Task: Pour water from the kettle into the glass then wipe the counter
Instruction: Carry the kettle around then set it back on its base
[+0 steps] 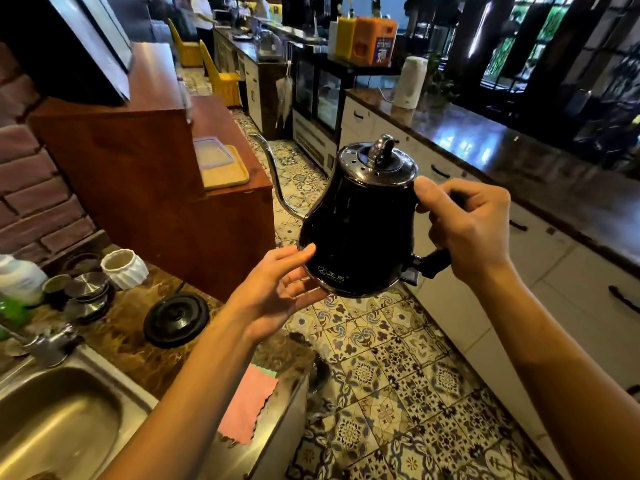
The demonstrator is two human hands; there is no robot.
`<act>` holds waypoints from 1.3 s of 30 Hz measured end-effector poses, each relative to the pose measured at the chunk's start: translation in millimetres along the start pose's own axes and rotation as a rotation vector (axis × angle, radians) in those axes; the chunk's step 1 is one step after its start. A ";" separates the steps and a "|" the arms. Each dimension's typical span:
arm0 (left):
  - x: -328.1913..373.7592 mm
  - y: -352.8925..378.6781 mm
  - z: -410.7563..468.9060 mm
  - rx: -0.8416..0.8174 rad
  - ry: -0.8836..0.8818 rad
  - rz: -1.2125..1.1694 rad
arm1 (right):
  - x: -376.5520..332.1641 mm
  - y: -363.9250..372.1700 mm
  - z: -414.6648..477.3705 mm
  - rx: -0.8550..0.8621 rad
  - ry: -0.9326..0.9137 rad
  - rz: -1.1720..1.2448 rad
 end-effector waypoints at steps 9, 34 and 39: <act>-3.3 0.5 37.4 0.076 0.083 0.005 | 40.8 -13.1 45.8 -0.107 -0.020 0.049; -30.2 -85.3 -27.3 0.743 0.503 -0.255 | 121.1 180.3 121.8 -0.911 0.036 0.419; -24.4 -139.9 -61.1 0.891 0.479 -0.259 | 139.2 255.1 105.5 -1.059 0.235 0.550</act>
Point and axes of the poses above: each hand's wrist, its own z-axis towards the middle knuckle, its own y-axis out of the palm, x = y × z, the point moved 10 cm from there along z, towards the middle knuckle, and after that the axes turned 13 degrees about -x, right-handed, at the moved point
